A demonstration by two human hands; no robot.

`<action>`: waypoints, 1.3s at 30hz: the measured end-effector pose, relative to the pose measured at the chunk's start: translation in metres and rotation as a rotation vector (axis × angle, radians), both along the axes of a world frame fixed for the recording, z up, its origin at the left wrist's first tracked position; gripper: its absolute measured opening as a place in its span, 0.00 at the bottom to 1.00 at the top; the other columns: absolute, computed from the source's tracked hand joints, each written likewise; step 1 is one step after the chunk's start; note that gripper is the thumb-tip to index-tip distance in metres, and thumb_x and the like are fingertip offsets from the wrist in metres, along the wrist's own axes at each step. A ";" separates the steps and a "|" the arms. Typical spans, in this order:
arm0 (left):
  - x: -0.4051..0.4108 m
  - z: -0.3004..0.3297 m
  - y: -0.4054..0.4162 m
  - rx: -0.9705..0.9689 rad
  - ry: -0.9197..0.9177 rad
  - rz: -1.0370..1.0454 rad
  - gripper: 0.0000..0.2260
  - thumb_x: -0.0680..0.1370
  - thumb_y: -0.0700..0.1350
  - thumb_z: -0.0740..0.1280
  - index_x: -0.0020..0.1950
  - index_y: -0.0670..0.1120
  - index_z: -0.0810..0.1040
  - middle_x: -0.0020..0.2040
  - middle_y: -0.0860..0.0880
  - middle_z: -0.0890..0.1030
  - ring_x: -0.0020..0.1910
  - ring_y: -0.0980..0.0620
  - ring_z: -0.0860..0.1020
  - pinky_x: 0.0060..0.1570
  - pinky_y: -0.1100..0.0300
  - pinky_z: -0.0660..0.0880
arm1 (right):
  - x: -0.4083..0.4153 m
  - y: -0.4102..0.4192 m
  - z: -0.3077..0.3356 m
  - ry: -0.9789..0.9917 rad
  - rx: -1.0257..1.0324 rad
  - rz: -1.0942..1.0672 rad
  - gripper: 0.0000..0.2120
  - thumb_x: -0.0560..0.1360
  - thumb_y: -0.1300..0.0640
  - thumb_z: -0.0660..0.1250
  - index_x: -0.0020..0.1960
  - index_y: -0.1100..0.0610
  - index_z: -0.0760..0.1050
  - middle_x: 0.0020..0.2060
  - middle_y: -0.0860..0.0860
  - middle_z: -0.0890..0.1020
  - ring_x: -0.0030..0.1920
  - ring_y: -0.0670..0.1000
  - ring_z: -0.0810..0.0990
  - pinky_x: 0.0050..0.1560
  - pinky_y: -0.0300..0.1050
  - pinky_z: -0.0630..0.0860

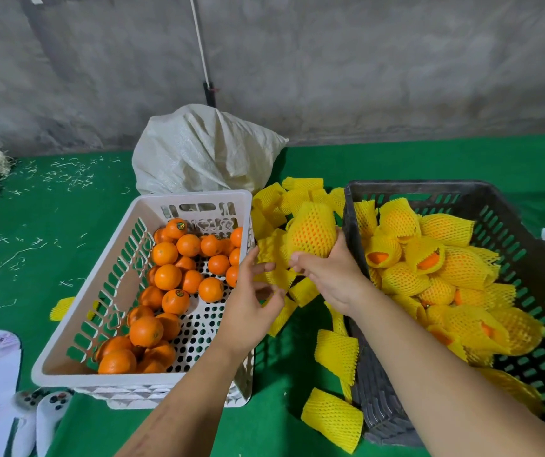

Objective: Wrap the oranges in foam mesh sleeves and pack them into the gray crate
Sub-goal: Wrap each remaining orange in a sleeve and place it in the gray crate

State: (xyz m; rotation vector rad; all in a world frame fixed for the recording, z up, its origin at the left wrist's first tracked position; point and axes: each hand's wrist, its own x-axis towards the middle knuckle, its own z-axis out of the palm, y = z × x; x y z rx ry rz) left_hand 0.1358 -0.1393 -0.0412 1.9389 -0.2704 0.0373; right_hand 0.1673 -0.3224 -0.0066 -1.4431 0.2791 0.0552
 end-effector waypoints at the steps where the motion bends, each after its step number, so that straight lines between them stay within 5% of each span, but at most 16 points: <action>1: 0.000 -0.001 0.001 -0.006 0.003 0.017 0.35 0.82 0.45 0.72 0.81 0.62 0.56 0.66 0.64 0.76 0.55 0.55 0.83 0.51 0.51 0.83 | 0.000 -0.012 0.003 -0.041 0.104 -0.065 0.50 0.68 0.61 0.79 0.79 0.41 0.54 0.63 0.58 0.77 0.55 0.56 0.84 0.58 0.53 0.81; 6: 0.004 -0.006 0.002 -0.020 0.011 0.047 0.26 0.84 0.44 0.69 0.80 0.55 0.66 0.62 0.62 0.78 0.54 0.54 0.82 0.46 0.49 0.83 | -0.006 -0.049 0.013 -0.161 0.693 -0.322 0.23 0.76 0.68 0.72 0.67 0.58 0.69 0.50 0.59 0.79 0.44 0.51 0.84 0.46 0.43 0.82; 10: 0.005 -0.011 0.002 0.008 -0.008 0.041 0.18 0.84 0.45 0.69 0.72 0.57 0.73 0.60 0.62 0.79 0.51 0.54 0.82 0.44 0.57 0.80 | -0.007 -0.049 0.013 -0.168 0.836 -0.383 0.34 0.75 0.66 0.73 0.75 0.56 0.61 0.57 0.61 0.84 0.57 0.57 0.86 0.58 0.49 0.82; 16: 0.007 -0.012 0.001 -0.081 -0.013 0.096 0.13 0.85 0.42 0.67 0.67 0.56 0.77 0.58 0.58 0.81 0.42 0.56 0.79 0.38 0.63 0.75 | -0.006 -0.034 0.009 -0.149 0.234 -0.176 0.18 0.81 0.61 0.67 0.70 0.53 0.73 0.56 0.53 0.86 0.57 0.52 0.85 0.57 0.46 0.80; 20: 0.007 -0.009 0.005 -0.108 -0.028 0.217 0.11 0.85 0.42 0.66 0.65 0.55 0.78 0.60 0.57 0.79 0.55 0.60 0.79 0.50 0.69 0.76 | -0.011 -0.018 0.006 -0.161 -0.320 0.051 0.15 0.81 0.56 0.66 0.67 0.47 0.75 0.56 0.45 0.84 0.55 0.47 0.83 0.56 0.45 0.79; 23: 0.017 -0.009 0.030 0.126 -0.086 0.207 0.11 0.85 0.44 0.66 0.66 0.56 0.77 0.61 0.58 0.74 0.63 0.58 0.74 0.61 0.65 0.72 | -0.018 -0.003 -0.004 -0.132 -0.651 0.348 0.16 0.82 0.56 0.66 0.69 0.49 0.74 0.61 0.44 0.79 0.58 0.47 0.80 0.52 0.40 0.75; 26: 0.028 -0.018 0.065 0.370 -0.054 0.110 0.15 0.86 0.46 0.64 0.73 0.50 0.74 0.66 0.55 0.72 0.69 0.52 0.71 0.70 0.52 0.69 | -0.016 0.009 -0.008 -0.048 -0.663 0.479 0.17 0.83 0.55 0.65 0.72 0.52 0.72 0.65 0.46 0.76 0.60 0.50 0.79 0.54 0.41 0.73; 30: 0.032 -0.035 0.073 0.417 0.013 0.026 0.20 0.86 0.42 0.63 0.79 0.50 0.69 0.73 0.49 0.71 0.71 0.52 0.69 0.73 0.49 0.68 | -0.005 0.031 -0.011 0.004 -0.724 0.578 0.22 0.82 0.52 0.66 0.75 0.48 0.67 0.70 0.48 0.72 0.64 0.51 0.77 0.59 0.45 0.74; 34: 0.047 -0.038 0.070 0.430 -0.020 -0.029 0.27 0.85 0.38 0.64 0.83 0.49 0.63 0.79 0.47 0.68 0.76 0.51 0.65 0.73 0.58 0.64 | 0.017 0.072 -0.021 -0.223 -0.896 0.591 0.23 0.83 0.52 0.64 0.76 0.48 0.65 0.72 0.50 0.68 0.67 0.53 0.74 0.66 0.50 0.74; 37: 0.067 -0.032 0.078 0.497 -0.064 0.040 0.25 0.84 0.39 0.65 0.82 0.46 0.66 0.78 0.44 0.70 0.75 0.47 0.67 0.74 0.54 0.65 | 0.041 0.104 -0.028 -0.349 -1.106 0.486 0.23 0.82 0.53 0.64 0.75 0.51 0.65 0.72 0.53 0.61 0.72 0.58 0.67 0.67 0.52 0.72; 39: 0.082 -0.030 0.092 0.536 -0.091 0.122 0.25 0.82 0.40 0.67 0.80 0.45 0.69 0.77 0.43 0.72 0.76 0.45 0.68 0.76 0.50 0.64 | 0.060 0.123 -0.033 -0.442 -1.279 0.483 0.25 0.81 0.54 0.65 0.76 0.51 0.62 0.76 0.54 0.57 0.78 0.59 0.54 0.76 0.57 0.62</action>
